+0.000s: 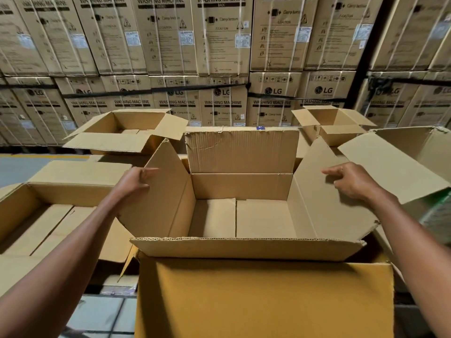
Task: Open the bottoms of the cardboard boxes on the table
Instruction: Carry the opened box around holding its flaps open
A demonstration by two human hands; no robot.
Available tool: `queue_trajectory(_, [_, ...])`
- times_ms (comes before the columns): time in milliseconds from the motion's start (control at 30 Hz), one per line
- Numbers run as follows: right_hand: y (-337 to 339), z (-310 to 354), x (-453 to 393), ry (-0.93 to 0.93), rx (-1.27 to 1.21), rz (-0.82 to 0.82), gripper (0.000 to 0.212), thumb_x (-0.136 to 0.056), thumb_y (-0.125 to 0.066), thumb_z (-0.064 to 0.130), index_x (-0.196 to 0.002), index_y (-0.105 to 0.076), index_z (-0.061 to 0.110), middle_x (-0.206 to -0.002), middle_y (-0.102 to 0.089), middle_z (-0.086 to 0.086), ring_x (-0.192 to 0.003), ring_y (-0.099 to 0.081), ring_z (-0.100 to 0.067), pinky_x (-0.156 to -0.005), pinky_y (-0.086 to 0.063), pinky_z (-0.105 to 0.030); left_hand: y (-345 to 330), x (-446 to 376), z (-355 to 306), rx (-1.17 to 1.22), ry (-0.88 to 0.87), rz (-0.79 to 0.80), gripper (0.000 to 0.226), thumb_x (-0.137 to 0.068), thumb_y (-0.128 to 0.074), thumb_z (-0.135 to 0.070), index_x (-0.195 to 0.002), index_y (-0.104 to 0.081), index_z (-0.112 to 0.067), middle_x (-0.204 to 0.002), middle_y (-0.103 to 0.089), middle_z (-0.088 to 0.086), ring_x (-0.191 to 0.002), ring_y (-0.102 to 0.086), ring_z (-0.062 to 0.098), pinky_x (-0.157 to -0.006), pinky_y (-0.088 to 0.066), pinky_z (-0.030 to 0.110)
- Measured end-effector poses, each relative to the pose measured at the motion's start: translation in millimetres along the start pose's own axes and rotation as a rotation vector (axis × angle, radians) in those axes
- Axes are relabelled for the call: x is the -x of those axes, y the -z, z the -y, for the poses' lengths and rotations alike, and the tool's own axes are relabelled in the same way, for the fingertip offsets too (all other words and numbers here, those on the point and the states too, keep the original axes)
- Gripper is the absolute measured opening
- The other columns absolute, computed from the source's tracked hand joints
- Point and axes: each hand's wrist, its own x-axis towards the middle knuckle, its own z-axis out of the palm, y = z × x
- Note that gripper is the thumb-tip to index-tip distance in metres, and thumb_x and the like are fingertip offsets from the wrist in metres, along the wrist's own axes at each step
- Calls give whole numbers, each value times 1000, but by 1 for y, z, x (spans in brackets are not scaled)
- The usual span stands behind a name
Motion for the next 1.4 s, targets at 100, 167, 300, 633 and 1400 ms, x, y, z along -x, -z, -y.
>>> queue_trajectory(100, [4,-14,-4,12,24,25,59,-84,-54,-15,-133,-65,17,-137,-62,-1,-135,-50,-21,-116,-34,-33,4,1,8,5,-25,9,66,-81,-69,14,-141,-51,-6,-139,-57,20,-126,-57,35,-101,-47,43])
queue_trajectory(167, [8,-24,-7,6,41,29,58,-84,-57,-13,-132,-65,17,-137,-63,-2,-134,-51,-21,-116,-35,-34,6,4,13,26,-33,6,66,-81,-69,14,-141,-52,-7,-137,-58,20,-125,-58,36,-100,-48,44])
queue_trajectory(300, [18,-37,-6,-3,40,40,56,-83,-60,-14,-132,-65,14,-131,-66,-4,-130,-55,-22,-113,-37,-32,2,6,11,79,-30,-9,63,-81,-66,16,-139,-54,-5,-137,-59,18,-127,-58,33,-101,-47,40])
queue_trajectory(633, [24,-58,-4,6,4,21,53,-84,-60,-14,-131,-65,9,-128,-68,-5,-128,-56,-22,-112,-37,-32,-4,11,7,156,19,-14,60,-85,-62,14,-140,-53,-6,-142,-56,13,-131,-54,31,-102,-47,42])
queue_trajectory(1400, [19,-87,22,-117,174,-58,36,-94,-67,18,-127,-68,31,-140,-60,-1,-135,-44,-33,-107,-29,-46,-3,21,15,91,-16,-19,47,-88,-61,10,-132,-62,-7,-135,-62,11,-127,-57,28,-103,-41,31])
